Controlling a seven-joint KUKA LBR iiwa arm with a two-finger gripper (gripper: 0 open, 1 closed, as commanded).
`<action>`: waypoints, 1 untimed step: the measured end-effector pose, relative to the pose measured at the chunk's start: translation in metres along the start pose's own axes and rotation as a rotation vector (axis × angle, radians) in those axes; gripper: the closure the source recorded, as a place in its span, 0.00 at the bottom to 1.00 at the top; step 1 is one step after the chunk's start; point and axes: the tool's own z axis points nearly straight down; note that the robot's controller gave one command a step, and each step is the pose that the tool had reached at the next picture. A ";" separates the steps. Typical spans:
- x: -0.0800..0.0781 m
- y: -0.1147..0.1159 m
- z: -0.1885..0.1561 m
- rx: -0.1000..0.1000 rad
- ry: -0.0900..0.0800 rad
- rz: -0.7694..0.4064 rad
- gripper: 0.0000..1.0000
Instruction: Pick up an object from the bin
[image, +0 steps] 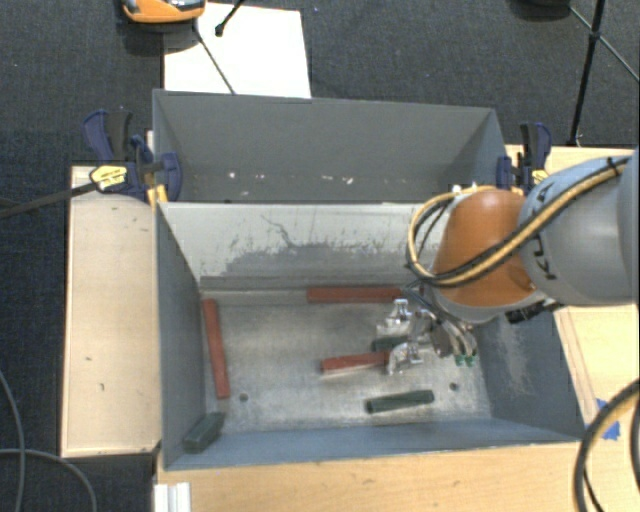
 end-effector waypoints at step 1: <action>0.001 -0.001 -0.007 0.002 0.006 0.000 1.00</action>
Offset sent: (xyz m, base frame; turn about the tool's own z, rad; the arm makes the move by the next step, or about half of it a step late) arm 0.0000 0.0000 0.0593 0.0000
